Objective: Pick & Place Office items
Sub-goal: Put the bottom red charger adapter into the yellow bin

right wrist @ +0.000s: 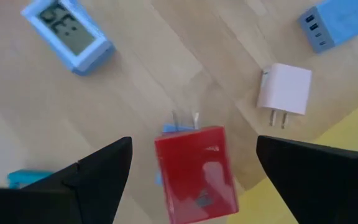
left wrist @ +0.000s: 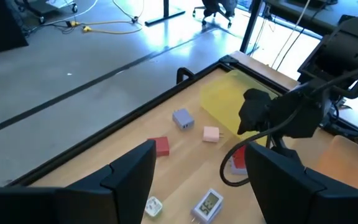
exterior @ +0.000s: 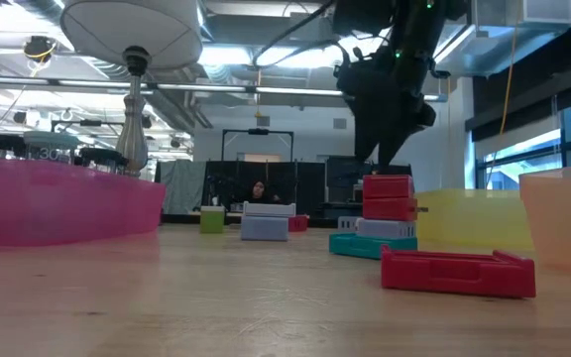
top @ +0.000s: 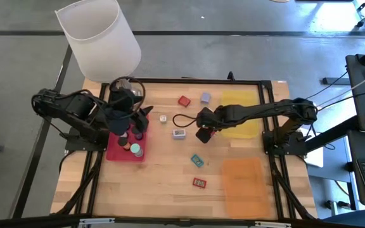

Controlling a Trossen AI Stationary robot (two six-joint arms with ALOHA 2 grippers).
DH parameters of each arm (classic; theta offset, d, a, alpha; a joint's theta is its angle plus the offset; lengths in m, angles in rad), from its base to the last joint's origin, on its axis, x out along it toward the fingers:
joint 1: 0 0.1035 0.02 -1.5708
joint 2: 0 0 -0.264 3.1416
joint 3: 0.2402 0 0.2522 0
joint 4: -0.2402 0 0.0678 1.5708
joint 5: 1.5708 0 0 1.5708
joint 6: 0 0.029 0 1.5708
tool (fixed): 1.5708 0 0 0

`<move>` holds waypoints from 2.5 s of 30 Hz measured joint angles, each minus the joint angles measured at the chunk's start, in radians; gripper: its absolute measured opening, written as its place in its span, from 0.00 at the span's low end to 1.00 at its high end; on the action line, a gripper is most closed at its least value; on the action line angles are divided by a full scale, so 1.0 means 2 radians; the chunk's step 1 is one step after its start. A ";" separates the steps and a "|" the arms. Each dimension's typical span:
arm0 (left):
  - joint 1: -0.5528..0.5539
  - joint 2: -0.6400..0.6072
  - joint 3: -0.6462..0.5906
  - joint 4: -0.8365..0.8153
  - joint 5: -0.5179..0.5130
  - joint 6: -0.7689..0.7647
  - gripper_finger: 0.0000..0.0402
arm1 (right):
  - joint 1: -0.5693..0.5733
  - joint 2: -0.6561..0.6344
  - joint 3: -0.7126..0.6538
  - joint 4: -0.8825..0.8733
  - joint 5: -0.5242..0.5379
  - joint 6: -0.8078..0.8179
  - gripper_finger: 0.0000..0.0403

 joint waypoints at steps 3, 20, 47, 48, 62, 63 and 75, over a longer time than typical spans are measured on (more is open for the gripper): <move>0.000 0.000 0.000 0.002 0.000 0.000 0.60 | 0.000 0.001 0.000 -0.001 0.002 0.009 0.86; -0.002 0.000 0.000 0.002 0.001 -0.012 0.60 | 0.009 0.023 0.000 -0.003 -0.020 0.036 0.86; -0.002 0.000 0.000 0.001 -0.007 -0.011 0.60 | 0.007 0.049 0.000 -0.016 -0.023 -0.005 0.75; -0.002 0.000 0.000 0.001 -0.007 -0.011 0.60 | 0.007 0.049 0.000 -0.016 -0.025 -0.006 0.73; -0.002 0.000 0.000 0.001 -0.011 -0.011 0.60 | 0.003 0.039 0.000 -0.036 -0.025 -0.009 0.54; -0.002 0.000 0.000 0.001 -0.011 -0.011 0.60 | 0.001 0.033 0.000 -0.044 -0.021 -0.010 0.54; -0.002 0.000 0.000 0.001 -0.032 -0.026 0.60 | -0.066 -0.093 0.000 -0.073 0.039 -0.060 0.55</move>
